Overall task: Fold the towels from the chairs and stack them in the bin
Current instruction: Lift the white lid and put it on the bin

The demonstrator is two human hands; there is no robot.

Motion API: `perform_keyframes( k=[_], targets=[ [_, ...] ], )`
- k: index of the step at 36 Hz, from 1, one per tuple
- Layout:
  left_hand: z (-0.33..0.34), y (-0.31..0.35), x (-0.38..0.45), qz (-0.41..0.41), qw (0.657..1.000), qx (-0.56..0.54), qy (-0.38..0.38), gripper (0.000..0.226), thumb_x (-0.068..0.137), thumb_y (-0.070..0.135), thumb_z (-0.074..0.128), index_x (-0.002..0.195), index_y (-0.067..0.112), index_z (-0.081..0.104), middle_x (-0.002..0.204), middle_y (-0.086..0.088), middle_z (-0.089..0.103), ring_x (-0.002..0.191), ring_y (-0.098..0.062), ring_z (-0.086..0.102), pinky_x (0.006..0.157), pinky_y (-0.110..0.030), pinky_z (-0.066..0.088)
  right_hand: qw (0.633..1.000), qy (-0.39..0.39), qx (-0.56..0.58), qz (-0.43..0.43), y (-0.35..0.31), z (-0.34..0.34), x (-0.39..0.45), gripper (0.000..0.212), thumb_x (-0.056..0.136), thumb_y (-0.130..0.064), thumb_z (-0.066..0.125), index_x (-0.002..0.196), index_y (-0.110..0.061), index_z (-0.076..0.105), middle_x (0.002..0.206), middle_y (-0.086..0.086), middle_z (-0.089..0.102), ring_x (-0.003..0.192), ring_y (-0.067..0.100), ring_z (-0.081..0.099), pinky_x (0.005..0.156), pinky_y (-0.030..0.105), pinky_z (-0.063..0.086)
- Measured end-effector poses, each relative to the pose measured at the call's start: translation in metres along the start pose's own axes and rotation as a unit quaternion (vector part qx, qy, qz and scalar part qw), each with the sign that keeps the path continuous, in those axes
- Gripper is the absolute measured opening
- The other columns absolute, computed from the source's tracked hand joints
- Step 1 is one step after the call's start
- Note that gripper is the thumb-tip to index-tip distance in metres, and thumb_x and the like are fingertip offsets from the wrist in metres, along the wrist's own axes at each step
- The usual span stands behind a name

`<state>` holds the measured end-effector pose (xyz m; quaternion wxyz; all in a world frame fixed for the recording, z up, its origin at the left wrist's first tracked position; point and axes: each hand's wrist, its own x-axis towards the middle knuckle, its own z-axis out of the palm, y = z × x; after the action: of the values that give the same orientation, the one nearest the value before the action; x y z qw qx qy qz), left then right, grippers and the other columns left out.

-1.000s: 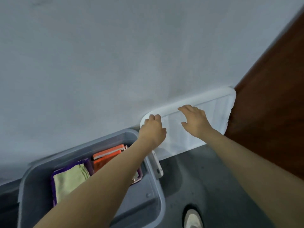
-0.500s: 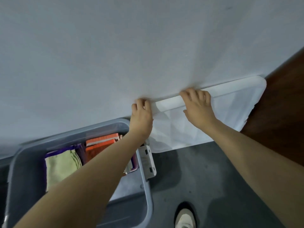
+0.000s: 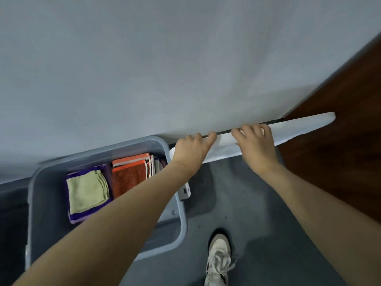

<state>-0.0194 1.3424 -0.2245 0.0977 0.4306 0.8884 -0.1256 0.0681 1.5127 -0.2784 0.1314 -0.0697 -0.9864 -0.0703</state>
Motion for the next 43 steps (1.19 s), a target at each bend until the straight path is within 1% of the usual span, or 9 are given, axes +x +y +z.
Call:
perform_keyframes(
  k=[6,9,11,13,15,20,26,29,43],
  targets=[
    [-0.039,0.003,-0.040,0.001,0.999,-0.014,0.029,0.063,0.087,0.000,0.055,0.139,0.019,0.024,0.103,-0.009,0.055,0.087,-0.030,0.061,0.057,-0.032,0.034,0.998,0.060,-0.027,-0.001,-0.007,-0.069,-0.013,0.030,0.077,0.007,0.044,0.094,-0.013,0.059,0.078,0.009,0.054,0.066,0.031,0.053,0.071,0.039,0.048],
    [-0.053,0.003,-0.063,-0.003,1.000,0.006,0.025,0.059,0.075,0.009,0.072,0.125,0.021,0.044,0.078,-0.005,0.054,0.062,-0.025,0.058,0.047,-0.028,0.032,0.995,0.076,-0.055,-0.012,-0.013,-0.098,-0.020,0.042,0.081,0.008,0.027,0.091,-0.013,0.062,0.074,0.008,0.053,0.063,0.028,0.052,0.070,0.037,0.049],
    [-0.076,0.001,-0.082,0.009,0.996,0.036,0.077,0.061,0.050,0.011,0.083,0.106,0.020,0.061,0.063,-0.002,0.054,0.047,-0.021,0.055,0.041,-0.023,0.024,0.995,0.071,-0.075,-0.001,-0.019,-0.124,-0.026,0.037,0.080,0.007,0.032,0.090,-0.013,0.062,0.074,0.008,0.053,0.063,0.028,0.052,0.071,0.036,0.049],
    [-0.091,0.001,-0.097,0.036,0.998,0.024,0.044,0.057,0.068,0.008,0.073,0.120,0.017,0.050,0.085,-0.005,0.059,0.069,-0.024,0.062,0.050,-0.028,0.032,0.994,0.052,-0.094,0.000,-0.022,-0.148,-0.033,0.030,0.081,0.003,0.038,0.093,-0.012,0.061,0.076,0.009,0.052,0.064,0.029,0.050,0.071,0.037,0.047],
    [-0.100,0.001,-0.108,0.042,0.993,0.042,0.104,0.056,0.082,0.004,0.059,0.131,0.017,0.035,0.102,-0.004,0.056,0.087,-0.024,0.060,0.059,-0.030,0.035,0.994,0.046,-0.098,0.002,-0.022,-0.169,-0.041,0.027,0.082,0.001,0.041,0.097,-0.011,0.060,0.078,0.011,0.051,0.066,0.030,0.049,0.070,0.038,0.044],
    [-0.126,-0.003,-0.128,0.041,0.992,0.026,0.120,0.053,0.085,0.003,0.055,0.131,0.015,0.031,0.105,-0.007,0.054,0.092,-0.027,0.056,0.066,-0.031,0.032,0.992,0.082,-0.093,0.004,-0.025,-0.214,-0.048,0.026,0.077,-0.004,0.055,0.102,-0.012,0.062,0.078,0.013,0.049,0.064,0.028,0.044,0.064,0.037,0.034],
    [-0.148,-0.030,-0.157,0.026,0.963,0.019,0.266,0.069,0.047,0.046,0.090,0.102,0.023,0.058,0.058,-0.001,0.053,0.041,-0.018,0.042,0.047,-0.023,0.026,0.995,0.075,-0.064,-0.004,-0.042,-0.259,-0.041,0.045,0.067,-0.013,0.071,0.109,-0.012,0.055,0.083,0.012,0.050,0.067,0.028,0.045,0.064,0.037,0.027],
    [-0.146,-0.052,-0.178,0.026,0.945,0.036,0.323,0.074,0.055,0.047,0.086,0.105,0.022,0.038,0.057,-0.003,0.047,0.044,-0.019,0.028,0.049,-0.026,0.023,0.998,0.045,-0.048,-0.010,-0.065,-0.281,-0.032,0.055,0.061,-0.016,0.080,0.107,-0.011,0.051,0.081,0.008,0.053,0.067,0.029,0.051,0.063,0.035,0.036],
    [-0.139,-0.182,-0.299,-0.068,0.939,0.063,0.332,0.064,0.065,0.050,0.080,0.105,0.018,0.042,0.060,-0.003,0.045,0.047,-0.017,0.021,0.051,-0.026,0.022,0.986,0.082,-0.021,-0.141,-0.203,-0.338,0.015,0.052,0.070,-0.021,0.079,0.109,-0.015,0.045,0.088,0.003,0.061,0.070,0.028,0.057,0.061,0.034,0.044]
  ],
)
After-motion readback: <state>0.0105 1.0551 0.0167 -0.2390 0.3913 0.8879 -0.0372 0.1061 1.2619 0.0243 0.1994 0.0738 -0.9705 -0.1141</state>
